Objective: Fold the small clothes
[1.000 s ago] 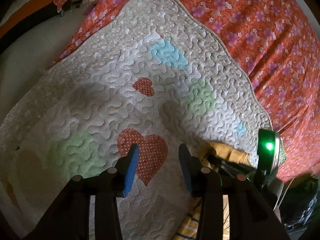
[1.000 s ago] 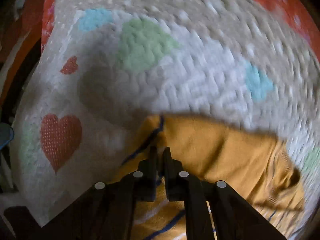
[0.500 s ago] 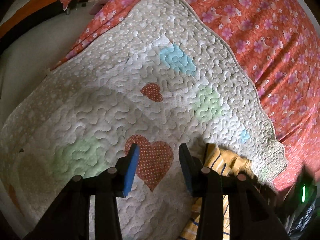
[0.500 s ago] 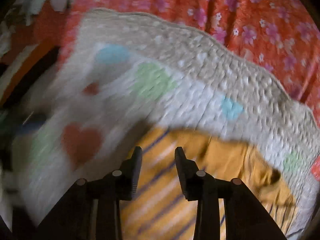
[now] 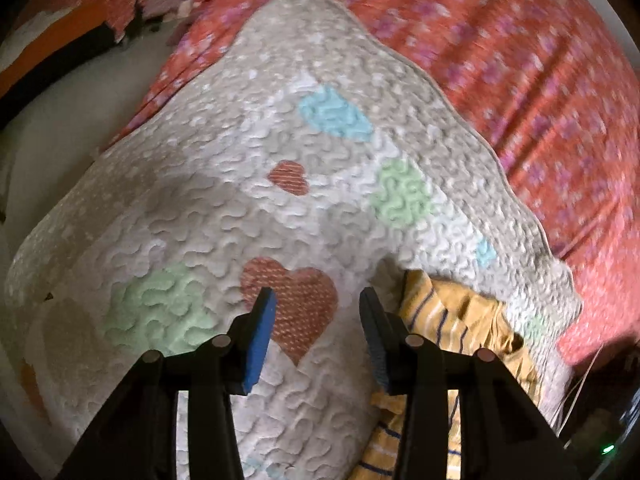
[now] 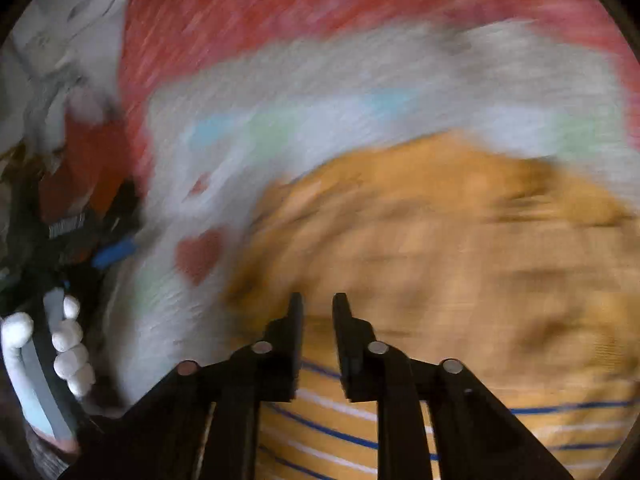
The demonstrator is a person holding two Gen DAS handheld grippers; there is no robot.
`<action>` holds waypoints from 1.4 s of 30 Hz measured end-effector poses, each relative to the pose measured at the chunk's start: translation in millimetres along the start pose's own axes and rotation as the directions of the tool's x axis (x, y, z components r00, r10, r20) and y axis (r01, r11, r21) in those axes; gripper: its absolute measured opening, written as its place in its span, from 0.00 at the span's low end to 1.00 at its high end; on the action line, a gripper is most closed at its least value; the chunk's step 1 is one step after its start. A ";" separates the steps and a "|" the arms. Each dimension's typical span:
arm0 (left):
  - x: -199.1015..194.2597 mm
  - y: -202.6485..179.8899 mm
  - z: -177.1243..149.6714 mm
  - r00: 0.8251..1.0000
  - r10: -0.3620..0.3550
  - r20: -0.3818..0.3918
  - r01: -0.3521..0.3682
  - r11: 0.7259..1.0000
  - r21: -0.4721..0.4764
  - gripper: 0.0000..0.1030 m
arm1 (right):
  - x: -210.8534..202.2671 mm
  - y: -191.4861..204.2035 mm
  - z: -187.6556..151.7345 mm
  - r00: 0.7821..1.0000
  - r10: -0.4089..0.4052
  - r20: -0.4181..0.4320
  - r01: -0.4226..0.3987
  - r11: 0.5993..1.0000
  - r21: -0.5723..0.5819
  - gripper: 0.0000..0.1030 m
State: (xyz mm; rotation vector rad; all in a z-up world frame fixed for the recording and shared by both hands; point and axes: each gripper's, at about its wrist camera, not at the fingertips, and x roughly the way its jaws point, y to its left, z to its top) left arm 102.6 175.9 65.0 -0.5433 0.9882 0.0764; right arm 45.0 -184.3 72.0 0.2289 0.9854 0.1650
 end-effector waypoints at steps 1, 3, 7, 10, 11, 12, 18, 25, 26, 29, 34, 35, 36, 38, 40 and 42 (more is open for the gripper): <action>1.5 -5.5 -3.5 1.000 0.000 -0.004 0.000 1.000 0.016 0.44 | -15.6 -32.3 -1.4 0.995 -0.094 0.042 0.092 0.995 0.046 0.45; 5.4 -13.8 -9.6 1.000 0.005 -0.016 -0.005 0.999 0.041 0.44 | -31.6 -86.8 -8.4 0.979 -0.198 0.041 0.190 0.971 0.142 0.52; 13.2 -29.1 -19.9 0.999 0.029 -0.023 -0.027 0.996 0.082 0.44 | -25.5 -142.6 -24.9 0.980 -0.198 0.012 0.187 0.944 0.272 0.52; 13.7 -36.8 -25.6 0.999 0.048 0.005 -0.048 0.994 0.101 0.44 | -4.8 -140.3 -32.3 0.988 -0.155 -0.022 0.155 0.958 0.240 0.50; 13.0 -38.8 -27.8 0.999 0.049 0.017 -0.051 0.993 0.103 0.44 | 3.3 -136.9 -33.1 0.988 -0.145 -0.045 0.151 0.964 0.219 0.26; 13.1 -41.2 -29.5 0.998 0.050 0.025 -0.052 0.993 0.106 0.44 | 7.0 -136.7 -33.0 0.988 -0.142 -0.059 0.151 0.968 0.199 0.07; 16.7 -56.3 -37.2 0.997 0.058 0.046 -0.065 0.983 0.173 0.45 | -37.8 -143.7 -18.5 0.966 -0.221 0.133 0.200 0.967 0.156 0.06; 44.3 -88.4 -63.4 0.999 0.029 -0.038 -0.018 0.962 0.273 0.45 | -15.7 -182.9 -22.8 0.963 -0.270 0.020 0.260 0.945 0.200 0.07; 48.6 -94.9 -69.2 0.999 0.028 -0.045 -0.013 0.955 0.296 0.45 | -13.3 -184.6 -24.7 0.963 -0.271 0.013 0.263 0.945 0.194 0.07; 67.3 -115.8 -88.1 0.996 0.068 -0.065 -0.038 0.920 0.389 0.46 | -14.6 -189.9 -24.3 0.966 -0.259 0.018 0.250 0.945 0.210 0.08; 86.4 -118.0 -96.6 0.980 0.188 -0.062 -0.142 0.886 0.441 0.57 | -20.4 -206.8 -22.3 0.982 -0.183 0.044 0.161 0.937 0.309 0.10; 85.7 -116.7 -95.1 0.980 0.188 -0.065 -0.141 0.890 0.434 0.58 | -24.1 -209.7 -23.1 0.983 -0.173 0.060 0.144 0.932 0.332 0.12; 84.4 -114.4 -93.5 0.982 0.172 -0.076 -0.125 0.899 0.419 0.58 | -29.5 -213.0 -25.5 0.982 -0.172 0.080 0.132 0.923 0.361 0.13; 79.0 -108.0 -92.0 0.988 0.123 -0.097 -0.078 0.923 0.376 0.58 | -39.7 -214.9 -29.6 0.975 -0.195 0.105 0.140 0.910 0.390 0.25; 72.0 -103.3 -93.2 0.991 0.086 -0.105 -0.044 0.935 0.351 0.58 | -53.6 -211.7 -36.9 0.963 -0.226 0.144 0.151 0.901 0.407 0.26; 55.4 -93.7 -98.4 0.994 0.050 -0.096 -0.015 0.941 0.338 0.58 | -65.4 -202.9 -48.3 0.955 -0.222 0.196 0.126 0.903 0.411 0.26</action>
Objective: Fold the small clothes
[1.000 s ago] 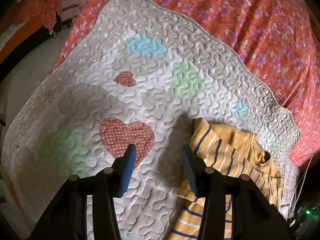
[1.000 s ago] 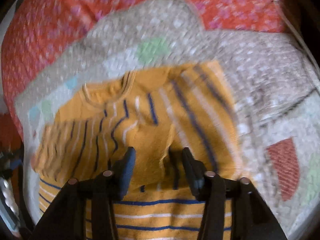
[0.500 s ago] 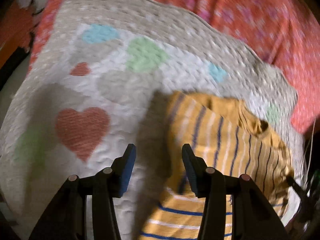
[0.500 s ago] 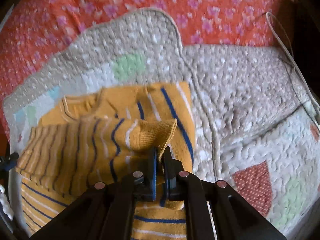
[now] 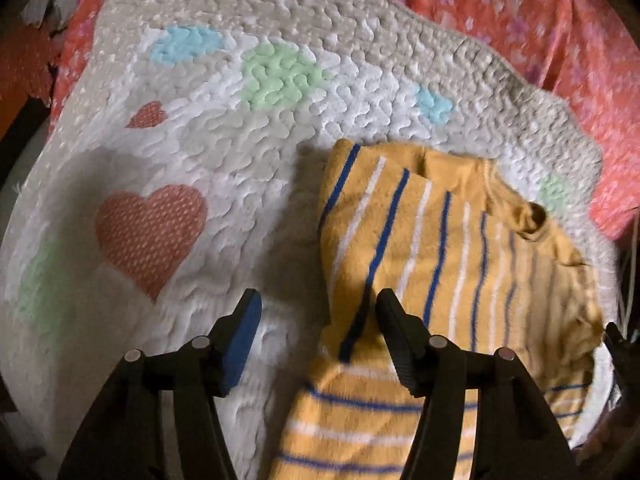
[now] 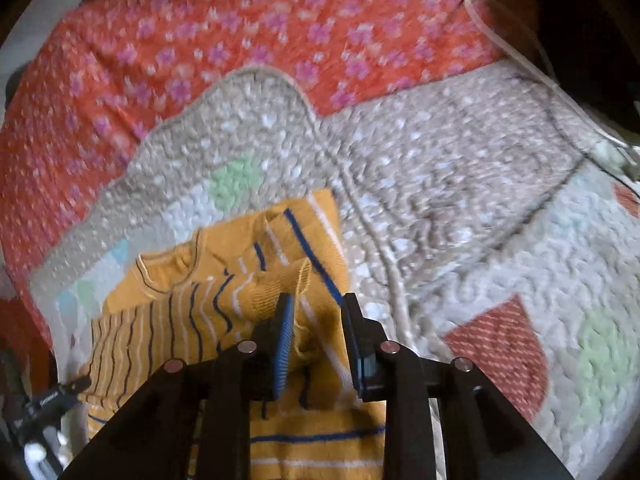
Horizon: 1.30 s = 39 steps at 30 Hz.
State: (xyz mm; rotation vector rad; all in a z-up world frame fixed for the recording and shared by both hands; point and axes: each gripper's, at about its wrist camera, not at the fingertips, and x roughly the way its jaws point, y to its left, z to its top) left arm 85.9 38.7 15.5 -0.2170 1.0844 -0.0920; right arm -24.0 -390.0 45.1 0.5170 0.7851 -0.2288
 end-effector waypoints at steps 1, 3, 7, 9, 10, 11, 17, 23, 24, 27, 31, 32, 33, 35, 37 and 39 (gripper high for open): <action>-6.7 1.1 -4.4 1.000 -0.006 0.010 0.006 1.000 0.000 0.58 | -2.4 2.0 -4.4 1.000 0.007 0.004 -0.007 1.000 -0.004 0.26; -21.1 4.8 -18.6 0.999 -0.003 0.032 0.003 1.000 0.007 0.58 | -3.4 13.2 -22.3 1.000 0.020 -0.019 -0.021 0.998 -0.052 0.26; -27.4 10.0 -48.0 1.000 0.003 0.003 -0.003 1.000 0.020 0.58 | 9.7 24.0 -67.0 0.976 0.109 -0.186 -0.119 0.992 -0.045 0.26; -26.0 16.4 -67.4 0.999 0.014 -0.035 -0.013 1.000 0.018 0.58 | 14.7 8.3 -89.4 0.960 0.112 -0.255 -0.107 0.994 0.033 0.26; -28.8 18.3 -76.6 0.999 0.023 -0.027 -0.022 0.999 0.028 0.58 | 13.7 -1.1 -98.1 0.956 0.118 -0.267 -0.105 0.992 0.064 0.24; -33.8 18.7 -83.0 0.999 0.034 -0.012 -0.033 0.998 0.045 0.58 | 9.5 -7.7 -103.2 0.954 0.143 -0.263 -0.124 0.988 0.087 0.23; -53.5 43.4 -116.6 1.000 0.009 -0.022 -0.008 0.999 0.052 0.59 | -36.4 -25.4 -124.7 0.970 0.066 -0.235 -0.073 0.997 -0.024 0.23; -66.5 63.5 -158.9 0.998 -0.016 -0.069 0.018 0.999 0.037 0.59 | -64.0 -44.1 -146.0 0.963 0.050 -0.265 -0.055 0.998 -0.011 0.25; -67.6 65.3 -168.8 0.996 -0.022 -0.085 0.025 0.999 0.038 0.59 | -70.3 -46.6 -151.8 0.962 0.017 -0.273 -0.022 1.000 -0.016 0.27; -68.0 65.1 -189.7 0.993 -0.020 -0.118 0.026 0.998 0.055 0.60 | -82.3 -55.9 -168.6 0.953 -0.014 -0.302 0.014 1.000 -0.001 0.35; -67.7 58.5 -207.4 0.991 -0.006 -0.133 0.017 0.996 0.083 0.67 | -79.5 -71.7 -188.5 0.919 -0.091 -0.383 0.104 0.994 0.013 0.47; -67.1 56.9 -210.6 0.990 -0.007 -0.141 0.019 0.996 0.087 0.69 | -77.8 -76.0 -192.2 0.911 -0.098 -0.402 0.116 0.993 0.021 0.47; -66.6 56.0 -213.3 0.989 -0.009 -0.150 0.022 0.996 0.088 0.70 | -76.0 -80.3 -195.6 0.904 -0.092 -0.418 0.118 0.992 0.036 0.48; -66.5 57.4 -219.3 0.987 -0.017 -0.161 0.031 0.996 0.081 0.71 | -74.4 -85.4 -199.3 0.899 -0.066 -0.433 0.103 0.993 0.062 0.54; -67.2 60.7 -223.1 0.983 -0.045 -0.177 0.057 0.996 0.061 0.72 | -72.2 -87.0 -203.2 0.894 -0.052 -0.444 0.091 0.994 0.065 0.61; -65.0 63.8 -227.1 0.975 -0.079 -0.207 0.090 0.995 0.043 0.76 | -69.5 -87.6 -208.5 0.889 -0.040 -0.456 0.079 0.995 0.067 0.65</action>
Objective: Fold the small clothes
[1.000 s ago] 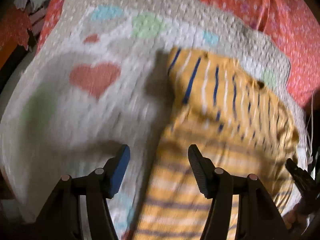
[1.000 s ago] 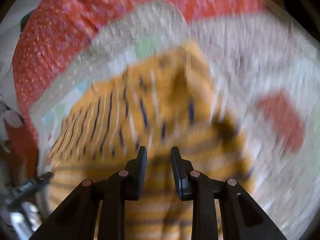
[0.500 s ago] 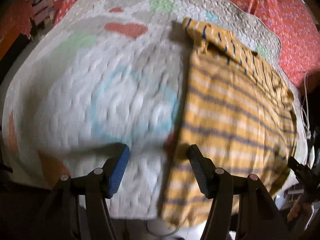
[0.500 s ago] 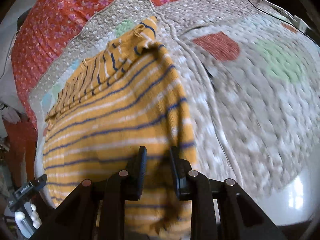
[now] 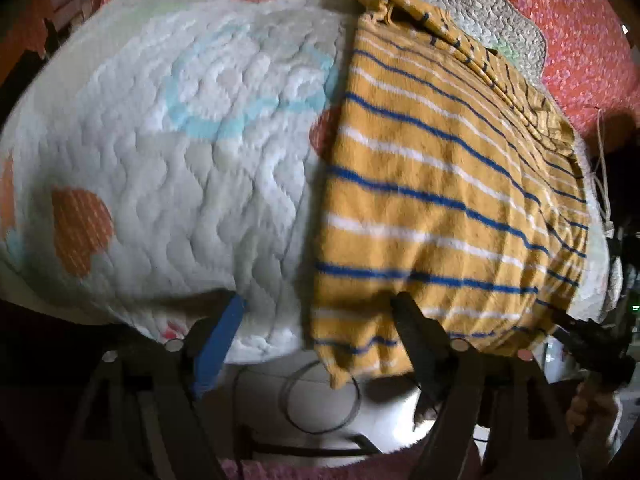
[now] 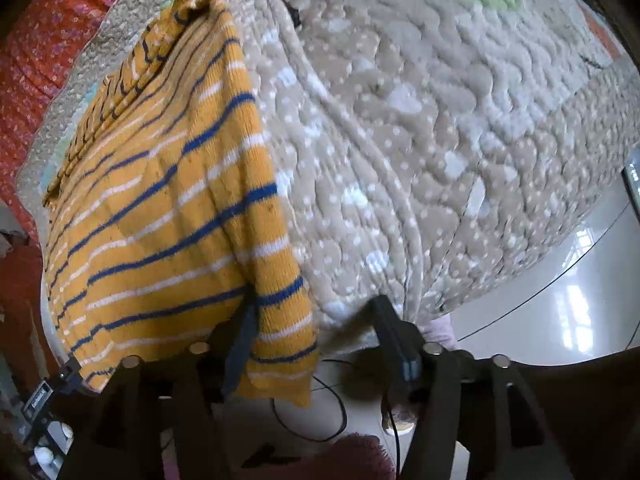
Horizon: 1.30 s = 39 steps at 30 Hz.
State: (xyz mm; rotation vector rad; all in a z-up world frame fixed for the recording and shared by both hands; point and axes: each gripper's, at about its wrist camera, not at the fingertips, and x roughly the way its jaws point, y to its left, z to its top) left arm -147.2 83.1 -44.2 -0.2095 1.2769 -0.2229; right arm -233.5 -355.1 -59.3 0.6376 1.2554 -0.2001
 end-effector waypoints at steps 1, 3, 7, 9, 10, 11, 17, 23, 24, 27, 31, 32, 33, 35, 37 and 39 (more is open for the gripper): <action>1.4 1.3 -2.9 1.000 -0.010 -0.014 0.010 1.000 0.001 0.77 | 2.8 0.1 -2.0 1.000 0.009 -0.011 -0.009 1.000 -0.001 0.70; 6.8 1.3 -11.0 0.998 -0.020 -0.052 0.021 1.000 0.023 0.79 | 9.9 1.0 -6.0 0.999 0.025 -0.039 -0.025 1.000 0.001 0.73; 33.2 -4.6 -23.1 0.980 -0.045 -0.194 0.059 0.996 0.068 0.79 | 35.1 3.2 -20.2 0.985 0.068 -0.159 -0.066 0.998 0.017 0.73; 46.5 -7.6 -26.4 0.969 -0.019 -0.247 0.043 0.995 0.091 0.79 | 51.6 7.0 -26.6 0.974 0.063 -0.216 -0.063 0.998 0.005 0.73; 49.6 -9.8 -25.2 0.968 -0.005 -0.251 0.031 0.995 0.098 0.79 | 56.7 9.9 -28.3 0.973 0.047 -0.226 -0.052 0.999 -0.015 0.73; 50.2 -10.9 -24.0 0.970 -0.002 -0.243 0.026 0.995 0.097 0.79 | 59.6 12.7 -29.7 0.974 0.035 -0.226 -0.043 0.998 -0.035 0.73; 43.2 -15.2 -21.6 0.956 -0.097 -0.278 0.120 0.990 0.067 0.09 | 48.2 30.3 -37.2 0.962 0.101 -0.254 -0.132 0.985 -0.108 0.10; -4.9 -10.9 -30.8 0.942 -0.231 -0.242 0.236 0.972 -0.009 0.08 | -3.3 44.0 -46.6 0.944 0.263 -0.198 -0.290 0.949 -0.122 0.09; -12.0 -12.2 -30.0 0.941 -0.245 -0.233 0.249 0.968 -0.012 0.08 | -17.1 46.2 -44.8 0.938 0.303 -0.171 -0.326 0.937 -0.127 0.09; -44.2 -15.9 -14.2 0.933 -0.321 -0.160 0.321 0.947 -0.028 0.08 | -48.3 46.3 -30.6 0.912 0.399 -0.096 -0.409 0.905 -0.119 0.09; -68.8 -18.9 27.0 0.918 -0.393 -0.057 0.391 0.919 -0.040 0.08 | -78.5 61.4 10.7 0.868 0.496 0.007 -0.492 0.864 -0.109 0.09; -71.9 -22.1 37.9 0.914 -0.404 -0.036 0.403 0.914 -0.045 0.08 | -83.7 69.4 26.6 0.862 0.506 0.024 -0.500 0.859 -0.110 0.09; -74.5 -22.6 53.5 0.910 -0.415 -0.012 0.414 0.908 -0.060 0.08 | -87.5 75.7 42.8 0.854 0.517 0.049 -0.510 0.853 -0.111 0.09; -74.3 -24.2 80.1 0.904 -0.428 0.024 0.428 0.900 -0.081 0.08 | -91.7 89.7 65.6 0.846 0.526 0.086 -0.516 0.848 -0.119 0.09; -74.6 -27.7 109.8 0.905 -0.422 0.053 0.425 0.901 -0.090 0.08 | -95.5 105.8 94.7 0.841 0.525 0.129 -0.509 0.850 -0.136 0.09; -69.8 -36.6 137.8 0.903 -0.423 0.071 0.429 0.898 -0.102 0.08 | -95.7 121.6 117.6 0.835 0.528 0.155 -0.510 0.849 -0.140 0.09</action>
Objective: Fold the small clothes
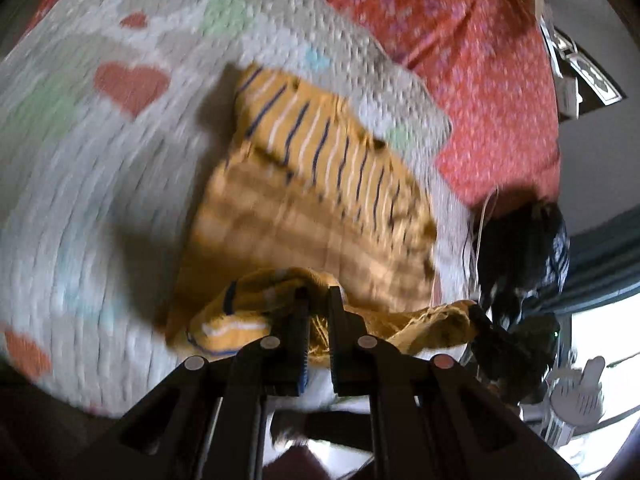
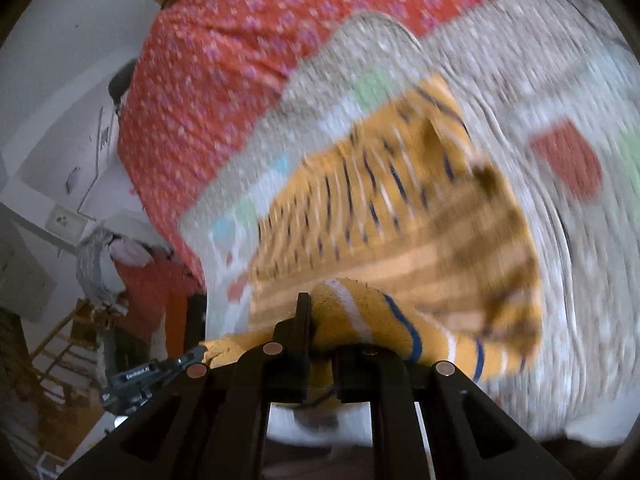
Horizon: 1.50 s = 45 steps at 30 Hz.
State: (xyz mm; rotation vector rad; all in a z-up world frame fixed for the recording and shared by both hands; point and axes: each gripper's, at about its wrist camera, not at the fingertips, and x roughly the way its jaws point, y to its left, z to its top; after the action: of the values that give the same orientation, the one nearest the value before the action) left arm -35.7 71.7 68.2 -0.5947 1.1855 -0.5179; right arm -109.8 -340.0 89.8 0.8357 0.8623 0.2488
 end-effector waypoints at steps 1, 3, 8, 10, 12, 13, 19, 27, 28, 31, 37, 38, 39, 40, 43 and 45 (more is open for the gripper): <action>5.6 -3.4 15.0 1.000 -0.002 0.010 0.002 1.000 -0.010 0.08 | 7.4 3.7 13.8 1.000 -0.004 0.012 0.004 1.000 -0.005 0.09; 16.2 -12.1 44.7 1.000 0.003 0.031 -0.002 1.000 -0.016 0.08 | 19.3 7.0 37.0 0.999 -0.022 0.030 0.022 1.000 -0.014 0.09; 47.5 -33.8 108.9 0.996 0.068 0.059 -0.070 0.997 0.030 0.08 | 74.4 -7.5 87.5 0.996 -0.078 0.046 0.076 0.996 0.036 0.09; 65.2 -40.2 133.3 0.994 0.094 0.059 -0.097 0.994 0.049 0.08 | 93.3 -24.4 101.5 0.994 -0.098 0.040 0.095 0.993 0.071 0.09; 86.1 -43.8 154.6 0.989 0.133 0.059 -0.137 0.989 0.063 0.08 | 108.0 -41.6 110.7 0.994 -0.106 0.037 0.101 0.989 0.109 0.09; 93.8 -43.8 161.0 0.986 0.153 0.061 -0.157 0.985 0.070 0.05 | 115.9 -52.3 115.1 0.993 -0.109 0.037 0.103 0.985 0.136 0.09; 136.1 -15.2 188.2 0.978 0.209 0.014 -0.209 0.978 -0.005 0.03 | 132.8 -82.5 129.2 0.998 -0.029 0.050 0.012 0.949 0.315 0.29; 93.8 -18.5 164.1 0.986 0.156 0.057 -0.157 0.988 0.005 0.25 | 95.8 -67.1 137.7 0.978 -0.024 0.206 -0.034 0.961 0.276 0.68; 89.2 -24.6 155.2 0.986 0.153 0.069 -0.155 0.988 0.024 0.28 | 98.1 -62.4 136.2 0.982 -0.011 0.188 -0.038 0.966 0.255 0.68; 92.3 -43.5 132.6 0.982 0.159 0.097 -0.169 0.980 0.106 0.29 | 116.1 -37.6 128.2 0.995 0.010 0.103 -0.025 0.989 0.143 0.60; 147.2 -39.1 132.6 0.959 0.273 0.079 -0.283 0.944 0.171 0.29 | 165.5 -16.4 118.8 0.998 -0.038 -0.056 0.037 0.999 -0.020 0.55; 152.2 -31.8 136.9 0.956 0.286 0.073 -0.294 0.944 0.153 0.27 | 170.5 -20.7 119.9 0.994 -0.092 -0.051 0.090 0.995 -0.030 0.55; 157.7 -20.2 143.7 0.958 0.281 0.059 -0.286 0.950 0.123 0.25 | 172.6 -24.9 121.3 0.991 -0.127 -0.039 0.126 0.992 -0.033 0.53; 159.4 -14.3 147.9 0.961 0.272 0.053 -0.277 0.955 0.108 0.21 | 172.8 -30.4 123.8 0.985 -0.172 -0.010 0.171 0.985 -0.034 0.51; 160.2 -7.8 158.3 0.967 0.249 0.051 -0.252 0.964 0.089 0.18 | 163.7 -38.1 131.2 0.926 -0.359 0.119 0.367 0.929 -0.055 0.52; 162.7 -6.9 162.6 0.968 0.246 0.049 -0.250 0.964 0.090 0.18 | 160.5 -48.9 136.2 0.870 -0.467 0.161 0.477 0.878 -0.031 0.55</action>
State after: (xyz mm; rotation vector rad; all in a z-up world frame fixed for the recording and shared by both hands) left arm 166.9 -15.0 2.2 -0.3650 1.1732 -0.3461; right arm 90.2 -365.4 12.0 0.5459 0.8847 -0.2142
